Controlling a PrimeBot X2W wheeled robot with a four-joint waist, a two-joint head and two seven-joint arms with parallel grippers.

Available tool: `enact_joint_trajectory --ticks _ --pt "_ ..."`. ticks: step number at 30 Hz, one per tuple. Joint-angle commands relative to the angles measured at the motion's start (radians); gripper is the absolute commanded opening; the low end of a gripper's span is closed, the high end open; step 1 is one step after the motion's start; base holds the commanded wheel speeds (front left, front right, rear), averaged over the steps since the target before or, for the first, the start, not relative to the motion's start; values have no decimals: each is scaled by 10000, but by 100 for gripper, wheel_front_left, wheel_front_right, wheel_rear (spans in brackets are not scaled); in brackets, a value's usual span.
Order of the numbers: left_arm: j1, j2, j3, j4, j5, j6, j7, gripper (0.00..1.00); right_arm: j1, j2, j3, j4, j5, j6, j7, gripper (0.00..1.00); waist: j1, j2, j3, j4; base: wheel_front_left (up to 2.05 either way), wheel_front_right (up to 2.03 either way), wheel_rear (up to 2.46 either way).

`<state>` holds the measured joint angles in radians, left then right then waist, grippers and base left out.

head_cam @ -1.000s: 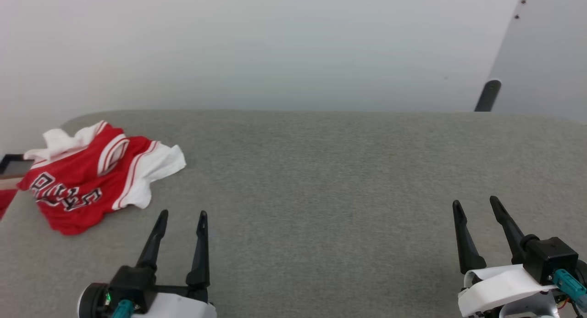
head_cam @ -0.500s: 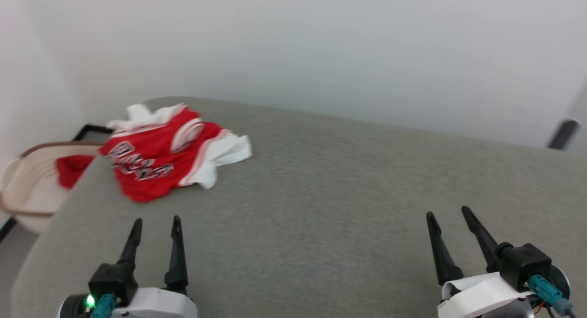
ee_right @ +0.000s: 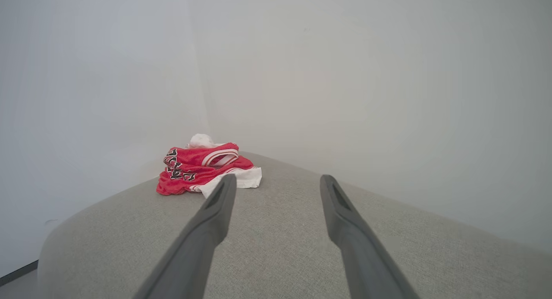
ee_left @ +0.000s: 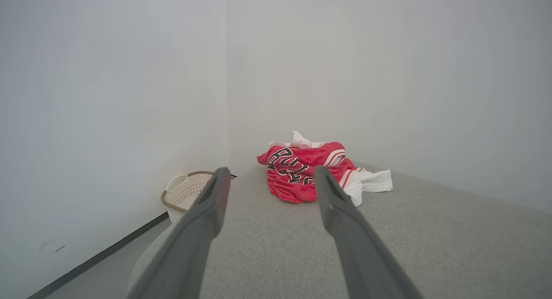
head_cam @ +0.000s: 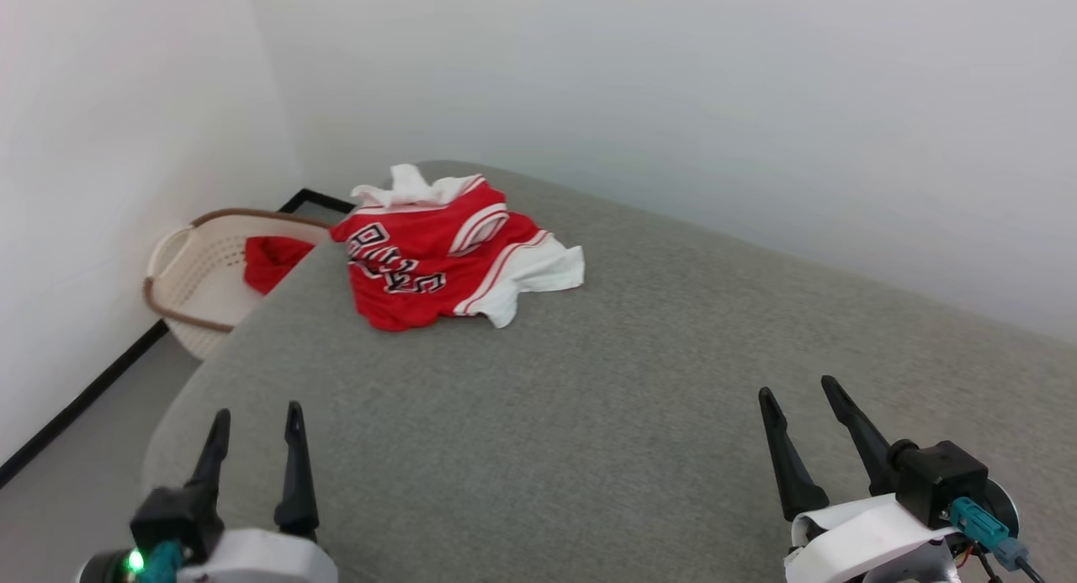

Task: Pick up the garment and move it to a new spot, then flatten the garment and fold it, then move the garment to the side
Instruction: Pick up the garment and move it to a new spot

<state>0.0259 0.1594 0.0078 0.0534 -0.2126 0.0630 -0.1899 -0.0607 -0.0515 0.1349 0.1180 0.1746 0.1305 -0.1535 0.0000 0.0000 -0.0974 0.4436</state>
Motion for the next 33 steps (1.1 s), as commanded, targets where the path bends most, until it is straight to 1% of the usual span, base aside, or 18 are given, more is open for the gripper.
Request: enact_joint_trajectory --ticks 1,4,7,9,11,14,19,22,26,30,33 --pt "-196 36 4 -46 -76 -11 123 100 -115 18 -30 8 -46 4 -29 100 0 0 97 189 0 0 0" --pt "-777 259 -41 3 -287 -266 747 100 -80 11 -177 6 -127 4 13 100 0 0 231 287 0 0 0" --pt "-1627 627 153 111 -618 -499 1465 100 -129 17 -186 -185 -272 4 142 100 0 0 633 124 0 0 0" --pt "-2360 694 342 94 -1056 -658 1854 100 -324 -10 -235 -415 -431 4 276 100 0 0 1129 -92 0 0 0" --pt "-3042 1048 524 217 -1303 -797 2280 100 -493 -110 -236 -639 -548 3 420 100 0 0 1685 -357 0 0 0" --pt "-4206 1385 790 485 -1805 -1019 2902 100 -835 -317 -218 -995 -658 3 600 100 0 0 2500 -791 0 0 0" --pt "-5991 2046 1189 1385 -2791 -1331 4195 100 -1368 -629 -259 -1501 -695 3 767 100 0 0 3734 -1516 0 0 0" --pt "-6954 2417 1286 1971 -3269 -1453 4917 100 -1596 -768 -326 -1754 -693 3 802 100 0 0 4379 -1873 0 0 0" --pt "-7986 2764 1366 2892 -3942 -1585 5956 100 -1887 -935 -401 -2094 -672 3 871 100 0 0 5129 -2278 0 0 0" --pt "-8872 3141 1314 3743 -4326 -1622 7025 100 -2169 -1096 -367 -2358 -647 3 931 100 0 0 5766 -2656 0 0 0" --pt "-9443 3361 1238 4416 -4442 -1558 7688 100 -2376 -1214 -355 -2562 -612 3 987 100 0 0 6238 -2891 0 0 0"
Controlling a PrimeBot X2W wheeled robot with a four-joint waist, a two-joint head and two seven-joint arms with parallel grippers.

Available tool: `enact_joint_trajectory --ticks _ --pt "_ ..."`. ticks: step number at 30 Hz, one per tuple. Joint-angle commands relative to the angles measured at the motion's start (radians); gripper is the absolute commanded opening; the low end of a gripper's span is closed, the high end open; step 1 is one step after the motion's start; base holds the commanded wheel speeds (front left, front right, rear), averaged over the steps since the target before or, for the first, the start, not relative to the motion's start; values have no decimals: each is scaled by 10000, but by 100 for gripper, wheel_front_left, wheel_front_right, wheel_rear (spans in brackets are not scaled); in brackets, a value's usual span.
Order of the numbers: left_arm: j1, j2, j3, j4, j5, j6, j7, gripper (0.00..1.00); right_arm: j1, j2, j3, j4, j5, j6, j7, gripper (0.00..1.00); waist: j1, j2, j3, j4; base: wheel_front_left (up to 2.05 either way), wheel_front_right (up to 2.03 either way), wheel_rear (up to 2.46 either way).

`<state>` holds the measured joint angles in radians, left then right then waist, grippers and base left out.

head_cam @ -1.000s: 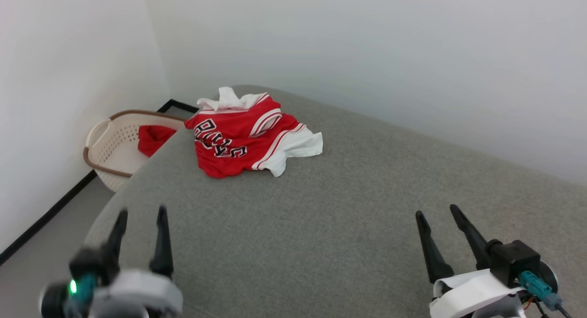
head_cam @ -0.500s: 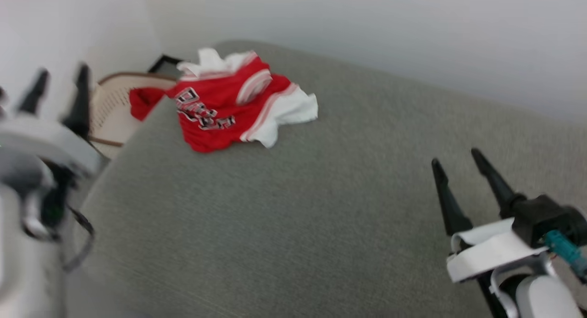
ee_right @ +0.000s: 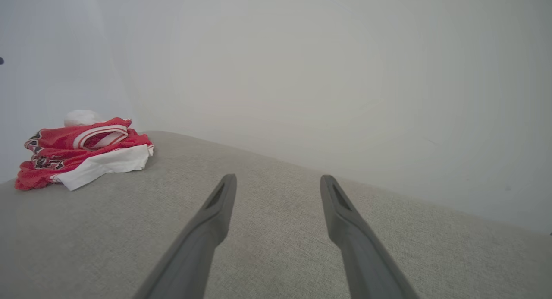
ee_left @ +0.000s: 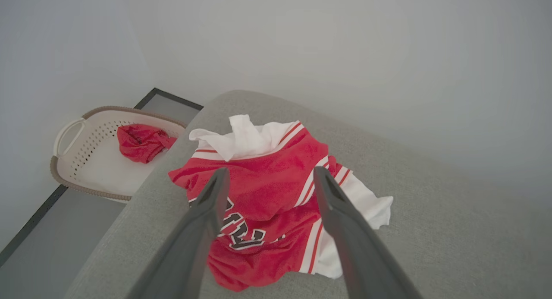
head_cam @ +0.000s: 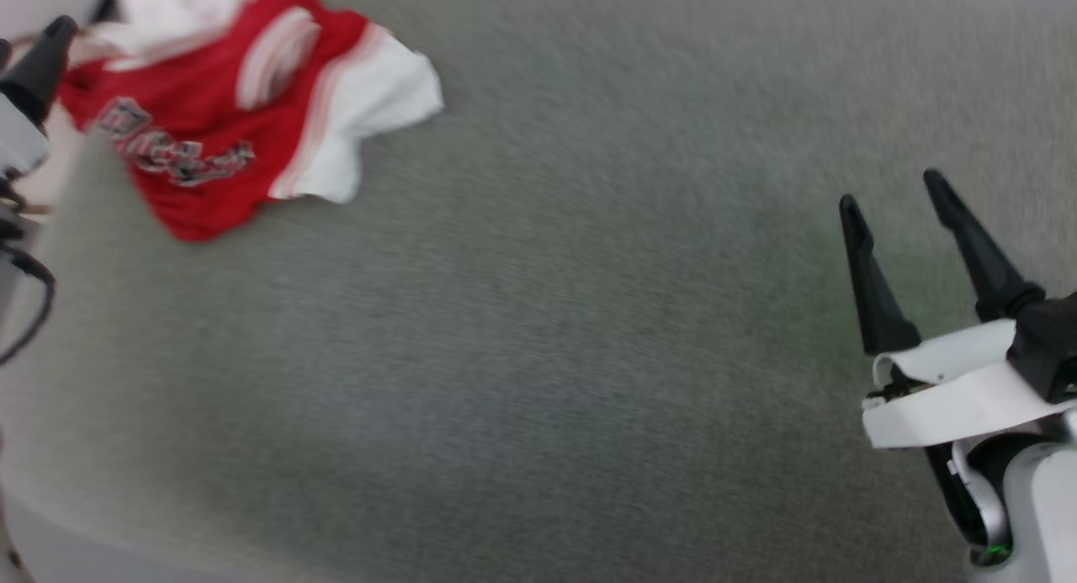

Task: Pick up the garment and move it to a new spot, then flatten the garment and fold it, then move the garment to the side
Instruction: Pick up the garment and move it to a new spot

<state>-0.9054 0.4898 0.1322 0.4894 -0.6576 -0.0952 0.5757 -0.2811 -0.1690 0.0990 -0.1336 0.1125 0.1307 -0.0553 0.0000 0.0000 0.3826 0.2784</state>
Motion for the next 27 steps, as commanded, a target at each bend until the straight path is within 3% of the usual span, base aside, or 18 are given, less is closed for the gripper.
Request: enact_joint_trajectory --ticks 1,11,18,19,20,21,23,27 --pt "-307 110 -66 277 9 46 218 100 -238 -81 -5 -109 20 1 16 100 0 0 1576 -1304 0 0 0" --pt "-1517 461 -525 1995 143 548 1785 100 -652 -264 -22 -831 199 1 315 100 0 0 2691 -1872 0 0 0" --pt "-1613 524 -670 2621 238 814 2104 100 -731 -282 -128 -1104 256 1 425 100 0 0 3000 -2041 0 0 0" --pt "-1564 507 -771 2754 303 819 2118 96 -741 -285 -131 -1127 260 1 439 100 0 0 3020 -2047 0 0 0" --pt "-1537 422 -788 2899 279 855 2060 83 -740 -286 -133 -1149 262 1 448 100 0 0 3033 -2054 0 0 0" --pt "-1503 326 -772 3049 235 882 2016 45 -729 -284 -138 -1149 268 1 463 100 0 0 3036 -2055 0 0 0" --pt "-1494 184 -819 3312 211 844 1908 0 -715 -286 -166 -1136 249 1 509 100 0 0 3006 -2028 0 0 0" --pt "-1566 142 -878 3610 252 743 1608 0 -647 -247 -203 -1107 226 1 554 100 0 0 2753 -1917 0 0 0"
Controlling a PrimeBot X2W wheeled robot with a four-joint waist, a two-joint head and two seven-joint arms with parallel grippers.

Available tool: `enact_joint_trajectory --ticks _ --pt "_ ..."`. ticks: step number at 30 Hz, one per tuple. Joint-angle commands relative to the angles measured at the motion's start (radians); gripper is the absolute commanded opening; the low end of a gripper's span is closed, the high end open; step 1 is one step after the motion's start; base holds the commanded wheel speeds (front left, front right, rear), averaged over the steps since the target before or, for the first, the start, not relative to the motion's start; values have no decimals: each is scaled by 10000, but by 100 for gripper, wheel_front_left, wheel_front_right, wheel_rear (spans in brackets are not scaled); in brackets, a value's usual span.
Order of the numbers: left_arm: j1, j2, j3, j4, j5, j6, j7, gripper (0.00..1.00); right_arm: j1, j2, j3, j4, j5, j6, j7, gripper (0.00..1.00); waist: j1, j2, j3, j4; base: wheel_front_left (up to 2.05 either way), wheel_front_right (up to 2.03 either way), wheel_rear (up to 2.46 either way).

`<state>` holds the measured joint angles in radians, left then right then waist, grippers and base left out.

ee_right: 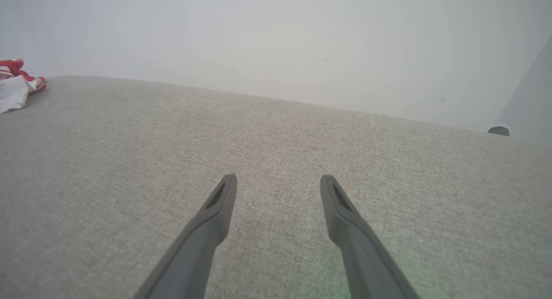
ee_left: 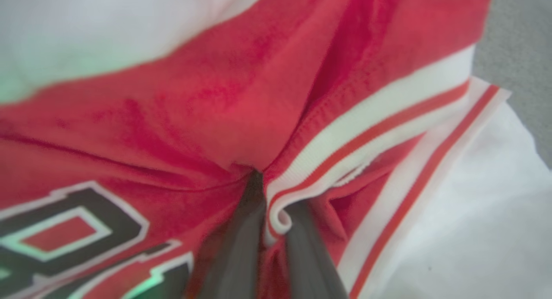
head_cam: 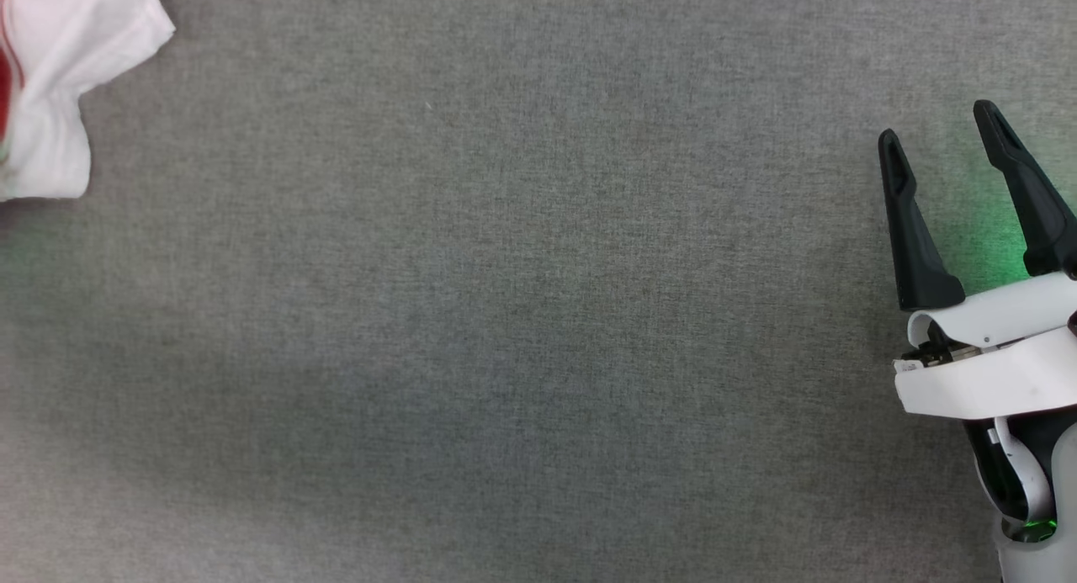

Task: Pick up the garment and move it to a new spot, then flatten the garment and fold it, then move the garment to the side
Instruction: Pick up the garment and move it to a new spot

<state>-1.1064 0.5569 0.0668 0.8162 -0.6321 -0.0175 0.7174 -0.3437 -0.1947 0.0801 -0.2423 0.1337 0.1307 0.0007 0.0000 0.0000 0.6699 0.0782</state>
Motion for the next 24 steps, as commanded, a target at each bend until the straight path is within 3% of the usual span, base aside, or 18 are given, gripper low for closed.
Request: enact_joint_trajectory --ticks 1,17,24 --pt "375 -509 -235 363 22 -63 85 0 23 22 -17 6 15 1 4 100 0 0 -220 119 0 0 0" --pt "-435 509 -801 -256 1036 -674 -2605 0 1106 471 144 1029 329 1 -401 100 0 0 -3214 639 0 0 0" --pt "-853 611 -1258 -438 1424 -887 -3534 0 1693 790 111 1439 418 1 -633 100 0 0 -4618 795 0 0 0"
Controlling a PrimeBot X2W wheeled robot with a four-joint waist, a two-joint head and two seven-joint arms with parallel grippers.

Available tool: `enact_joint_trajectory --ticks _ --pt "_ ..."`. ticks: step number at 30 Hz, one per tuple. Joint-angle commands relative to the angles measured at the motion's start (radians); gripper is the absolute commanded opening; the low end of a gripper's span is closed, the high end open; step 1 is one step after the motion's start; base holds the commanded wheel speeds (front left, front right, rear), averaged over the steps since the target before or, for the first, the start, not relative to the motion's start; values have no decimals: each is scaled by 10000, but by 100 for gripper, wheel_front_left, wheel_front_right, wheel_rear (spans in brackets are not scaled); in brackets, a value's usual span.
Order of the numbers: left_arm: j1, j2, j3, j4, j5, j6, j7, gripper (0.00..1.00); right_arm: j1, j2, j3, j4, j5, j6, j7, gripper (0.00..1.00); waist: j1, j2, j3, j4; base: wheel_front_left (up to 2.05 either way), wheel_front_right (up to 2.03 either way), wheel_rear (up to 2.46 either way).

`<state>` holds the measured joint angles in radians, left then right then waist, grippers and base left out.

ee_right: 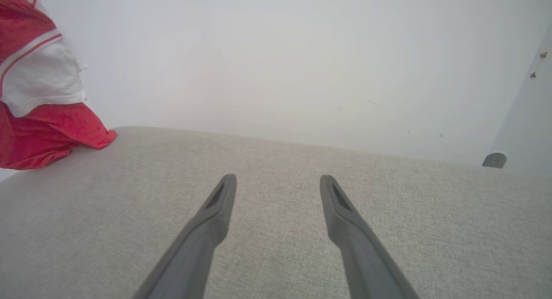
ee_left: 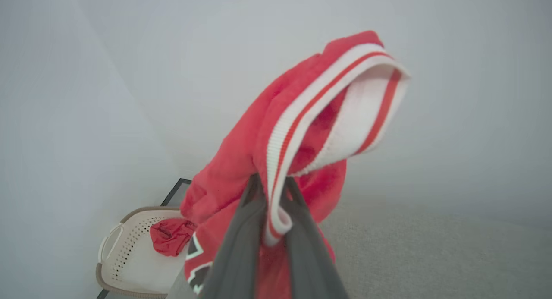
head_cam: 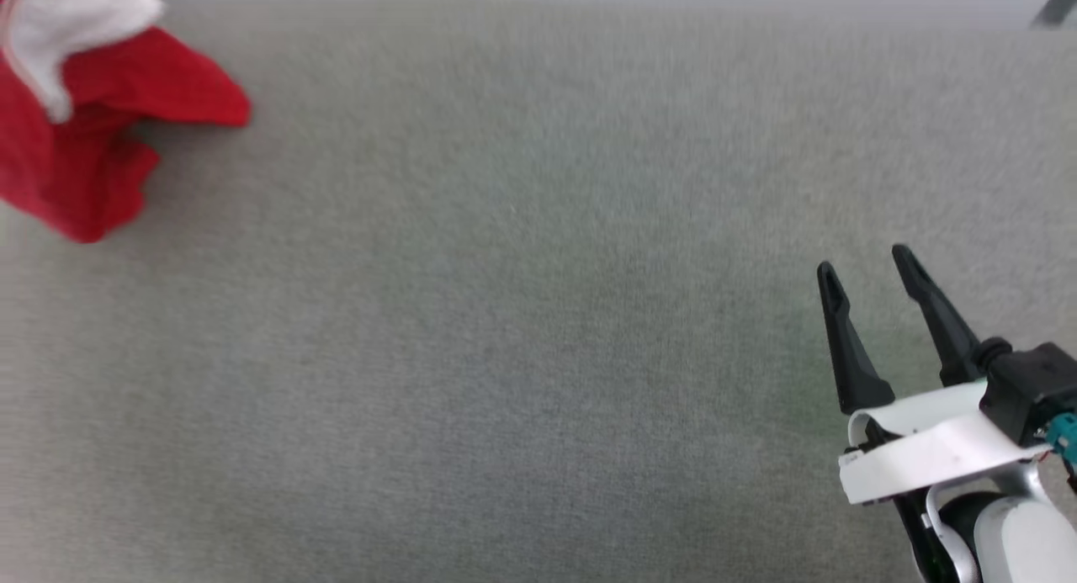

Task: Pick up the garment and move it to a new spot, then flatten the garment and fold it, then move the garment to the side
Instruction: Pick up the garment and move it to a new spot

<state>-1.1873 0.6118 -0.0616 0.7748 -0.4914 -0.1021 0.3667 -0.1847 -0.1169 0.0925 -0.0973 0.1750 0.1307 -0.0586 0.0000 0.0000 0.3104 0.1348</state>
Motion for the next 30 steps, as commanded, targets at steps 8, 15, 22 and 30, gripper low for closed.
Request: enact_joint_trajectory --ticks 8,15,22,30 --pt "-41 -117 -612 -501 -395 -253 53 0 666 263 -485 84 9 1 -161 100 0 0 -2079 238 0 0 0" --pt "570 -61 -1362 -2059 -1269 -279 763 0 1102 426 -1060 2 -44 1 -210 100 0 0 -2535 -50 0 0 0" --pt "1609 -120 -1626 -4353 -2240 -246 1734 0 1466 538 -1822 -202 -153 1 -252 100 0 0 -2653 -500 0 0 0" --pt "2747 -701 -2117 -7515 -2814 366 2835 0 1478 629 -2536 -310 -209 1 -327 100 0 0 -2388 -1236 0 0 0"
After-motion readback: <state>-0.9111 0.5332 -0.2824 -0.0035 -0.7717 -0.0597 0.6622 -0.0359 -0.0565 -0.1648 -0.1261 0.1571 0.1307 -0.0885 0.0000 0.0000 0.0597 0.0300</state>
